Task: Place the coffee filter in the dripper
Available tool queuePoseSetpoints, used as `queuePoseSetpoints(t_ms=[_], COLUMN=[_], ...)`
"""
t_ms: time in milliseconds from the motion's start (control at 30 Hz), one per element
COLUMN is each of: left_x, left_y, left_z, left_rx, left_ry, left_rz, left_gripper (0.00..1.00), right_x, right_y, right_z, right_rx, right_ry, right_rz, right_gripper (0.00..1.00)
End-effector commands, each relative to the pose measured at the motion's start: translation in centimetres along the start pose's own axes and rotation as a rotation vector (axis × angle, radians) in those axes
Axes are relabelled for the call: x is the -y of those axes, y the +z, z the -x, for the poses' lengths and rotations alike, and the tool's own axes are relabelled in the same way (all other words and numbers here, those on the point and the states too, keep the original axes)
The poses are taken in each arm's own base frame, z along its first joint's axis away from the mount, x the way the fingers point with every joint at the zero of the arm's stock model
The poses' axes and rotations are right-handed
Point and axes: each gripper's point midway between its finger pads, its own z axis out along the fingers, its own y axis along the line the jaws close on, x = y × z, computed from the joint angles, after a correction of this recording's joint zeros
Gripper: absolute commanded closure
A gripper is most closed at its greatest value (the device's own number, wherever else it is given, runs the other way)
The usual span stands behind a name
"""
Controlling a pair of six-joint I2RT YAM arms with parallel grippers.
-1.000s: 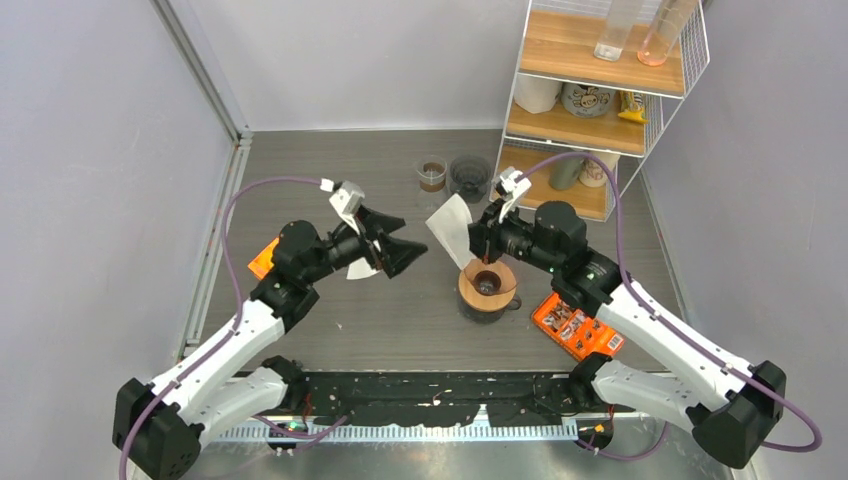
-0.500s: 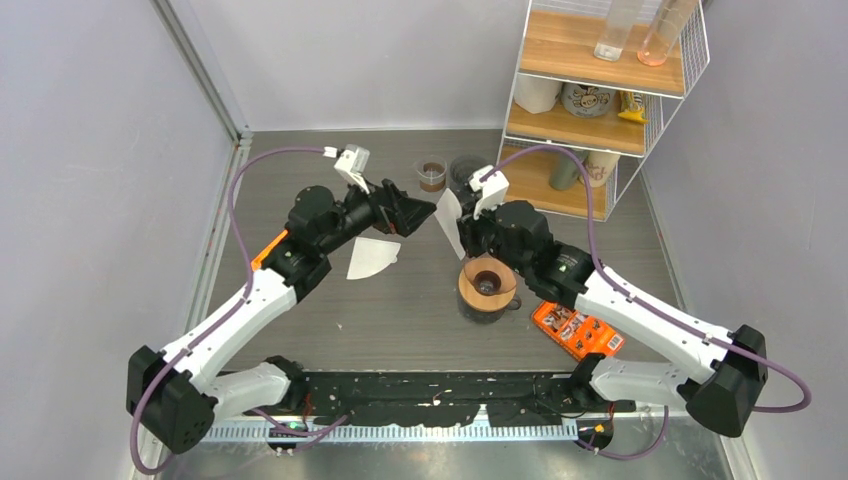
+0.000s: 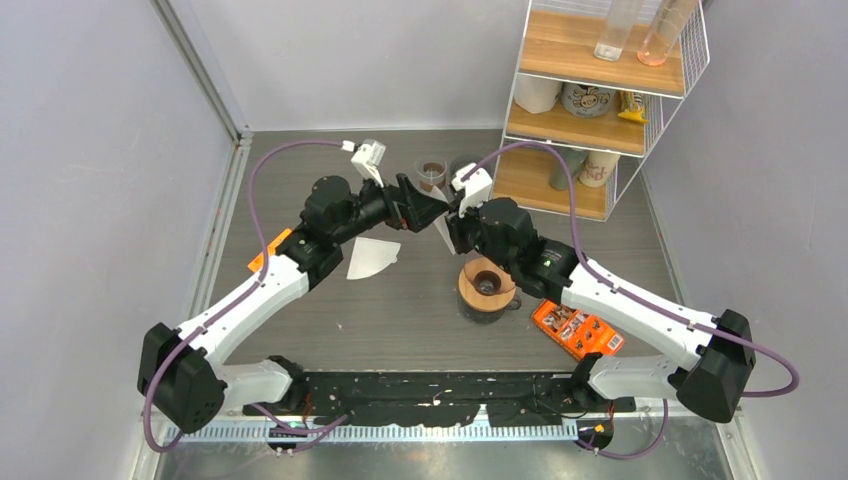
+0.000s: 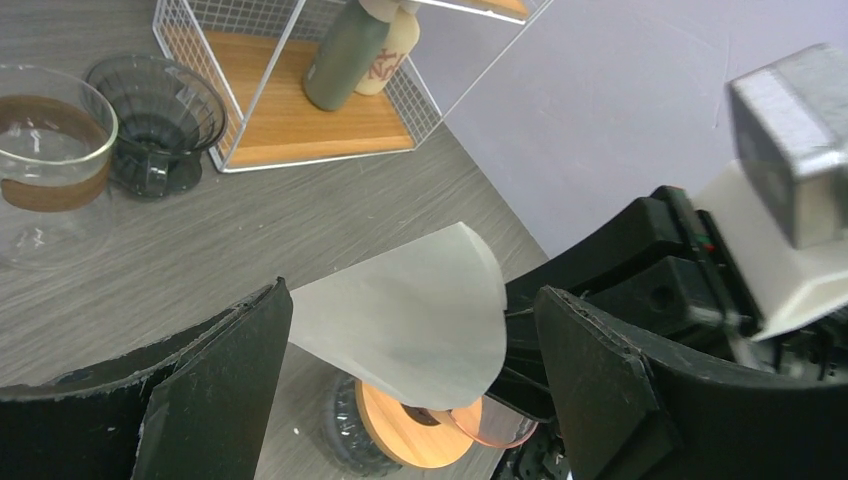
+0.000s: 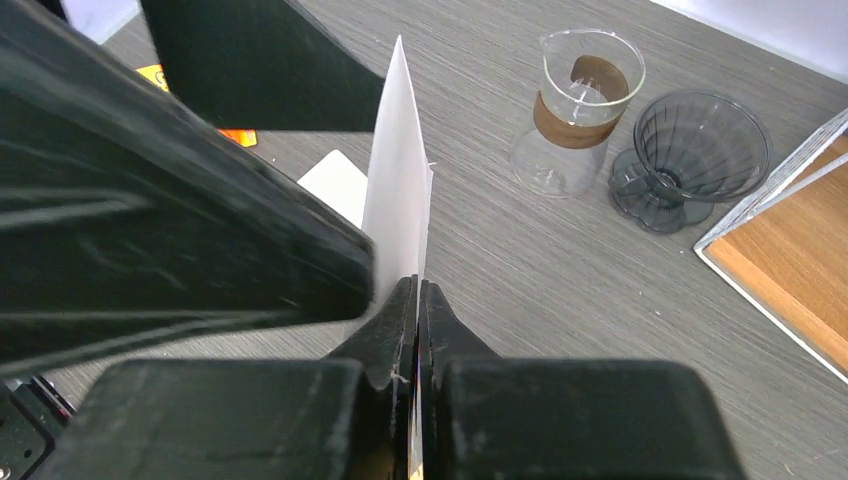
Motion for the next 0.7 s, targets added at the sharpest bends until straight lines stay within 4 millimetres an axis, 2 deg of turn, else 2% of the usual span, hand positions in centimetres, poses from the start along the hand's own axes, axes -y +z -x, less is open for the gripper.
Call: queuePoseSetpoints(t_ms=[0, 200, 500, 667], left_x=[0.9, -0.4, -2.8, -3.4], left_y=[0.7, 0.4, -1.1, -1.9], left_z=[1.4, 1.1, 1.6, 1.5], left_rx=[0.029, 0.058, 0.108, 0.117], left_ry=[0.022, 0.061, 0.114, 0.158], left_rz=[-0.011, 0.07, 0.268, 0.333], left_gripper=[0.01, 0.04, 0.06, 0.06], right_x=[-0.6, -0.7, 0.4, 1.1], right_y=[-0.1, -0.3, -0.4, -0.5], right_z=[4.0, 4.2, 4.0, 4.0], right_rx=[0.114, 0.119, 0.111, 0.106], right_ry=[0.01, 0.008, 0.008, 0.017], right_rz=[0.004, 0.012, -0.052, -0.094], right_gripper=[0.95, 0.95, 0.95, 0.95])
